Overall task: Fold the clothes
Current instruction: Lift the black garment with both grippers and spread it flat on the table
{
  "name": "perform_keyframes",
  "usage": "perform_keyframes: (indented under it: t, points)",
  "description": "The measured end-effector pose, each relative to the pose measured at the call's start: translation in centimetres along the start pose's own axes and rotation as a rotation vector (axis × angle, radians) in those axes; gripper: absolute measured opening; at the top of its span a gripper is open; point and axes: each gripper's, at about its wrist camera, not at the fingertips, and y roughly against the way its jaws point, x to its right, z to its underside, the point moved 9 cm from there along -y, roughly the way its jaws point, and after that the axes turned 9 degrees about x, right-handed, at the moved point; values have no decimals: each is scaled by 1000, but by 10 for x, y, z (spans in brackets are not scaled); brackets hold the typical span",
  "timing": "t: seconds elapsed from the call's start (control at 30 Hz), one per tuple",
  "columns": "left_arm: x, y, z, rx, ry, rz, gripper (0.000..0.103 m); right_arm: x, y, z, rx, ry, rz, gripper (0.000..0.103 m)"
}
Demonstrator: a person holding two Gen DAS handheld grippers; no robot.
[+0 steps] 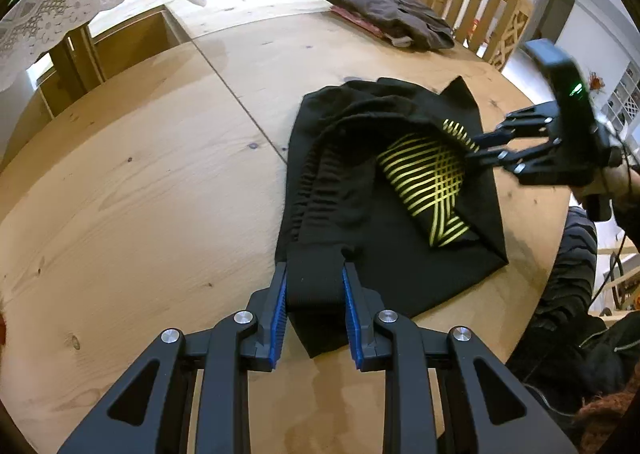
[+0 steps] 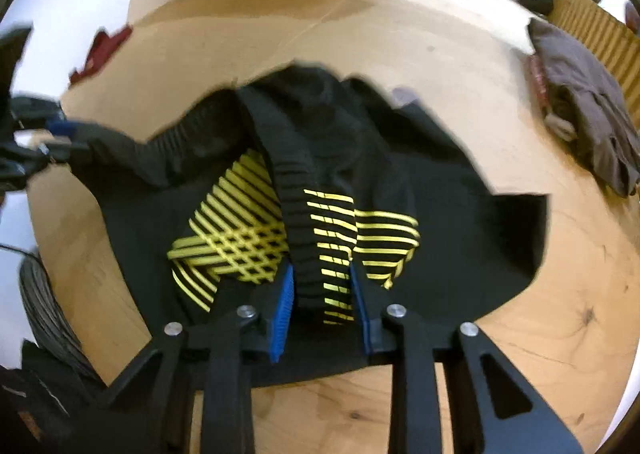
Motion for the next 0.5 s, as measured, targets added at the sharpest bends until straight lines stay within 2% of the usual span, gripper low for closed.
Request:
perform_keyframes:
  t: [0.13,0.3,0.4,0.5]
  points:
    - [-10,1,-2,22,16,-18,24,23,24,-21,51,-20,33,24]
    - [-35,11,-22,85,65,-39,23,45,54,-62,136,3,98,24]
    - [-57,12,-48,128,103,-42,23,54,57,-85,145,18,115,24]
    - [-82,13,-89,170,131,-52,23,70,64,-127,187,11,122,24]
